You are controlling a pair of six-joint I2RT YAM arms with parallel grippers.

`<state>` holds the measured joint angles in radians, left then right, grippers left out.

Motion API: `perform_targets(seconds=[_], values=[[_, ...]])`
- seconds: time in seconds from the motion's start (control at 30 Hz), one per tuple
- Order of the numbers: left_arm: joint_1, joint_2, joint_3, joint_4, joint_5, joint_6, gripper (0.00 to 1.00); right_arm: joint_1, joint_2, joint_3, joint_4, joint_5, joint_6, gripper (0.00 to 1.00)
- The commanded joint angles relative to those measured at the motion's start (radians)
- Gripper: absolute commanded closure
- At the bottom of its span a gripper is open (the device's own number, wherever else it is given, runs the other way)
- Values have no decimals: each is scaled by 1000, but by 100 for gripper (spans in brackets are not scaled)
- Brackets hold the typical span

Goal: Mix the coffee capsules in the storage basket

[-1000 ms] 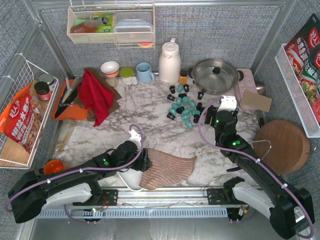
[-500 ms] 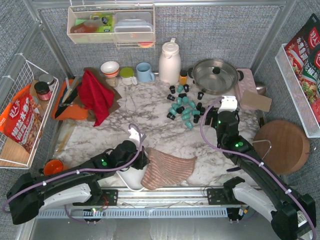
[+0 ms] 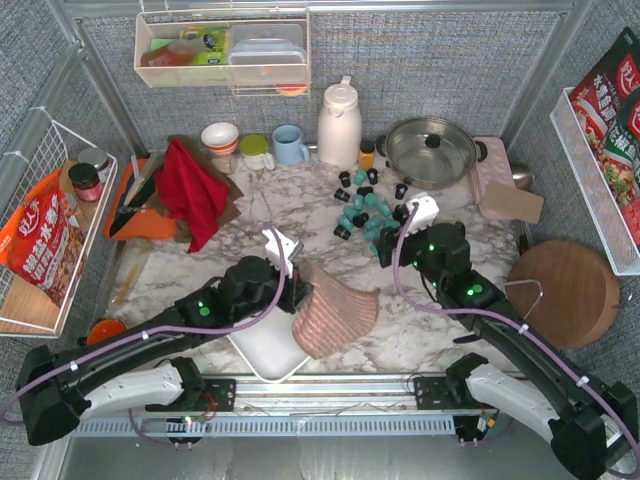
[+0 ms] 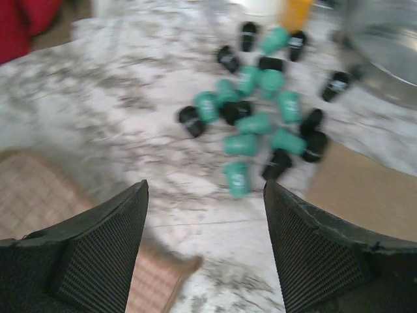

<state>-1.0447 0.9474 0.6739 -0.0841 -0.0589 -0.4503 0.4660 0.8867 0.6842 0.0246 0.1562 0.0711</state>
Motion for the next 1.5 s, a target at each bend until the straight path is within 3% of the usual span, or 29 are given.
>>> perform_targets(seconds=[0.0,0.23,0.5,0.7,0.77,0.87,0.93,0.97,1.03,1.17,1.3,1.47], values=[[2,47,71,94,-110,131,100,52,-1,-24,101,-327,-71,25],[5,134,211,164,-206,248,100,129,-6,-26,137,-542,-145,25],[6,198,306,204,-128,309,100,148,60,-33,204,-604,-168,25],[6,206,315,214,-89,315,100,171,145,-3,214,-560,-198,29],[6,197,308,213,-93,319,100,174,157,6,198,-518,-205,38],[6,178,290,209,-122,324,100,176,155,12,179,-456,-208,98],[6,166,272,206,-161,322,98,177,143,14,167,-374,-198,100],[6,158,261,206,-188,320,89,177,137,17,156,-315,-191,100],[6,140,233,205,-252,307,57,177,124,31,130,-166,-181,100],[6,98,167,199,-382,279,3,172,102,61,118,278,-163,100],[5,52,127,134,-472,257,1,141,61,70,167,634,-181,100],[6,-13,74,72,-554,229,1,30,3,44,217,799,-157,100]])
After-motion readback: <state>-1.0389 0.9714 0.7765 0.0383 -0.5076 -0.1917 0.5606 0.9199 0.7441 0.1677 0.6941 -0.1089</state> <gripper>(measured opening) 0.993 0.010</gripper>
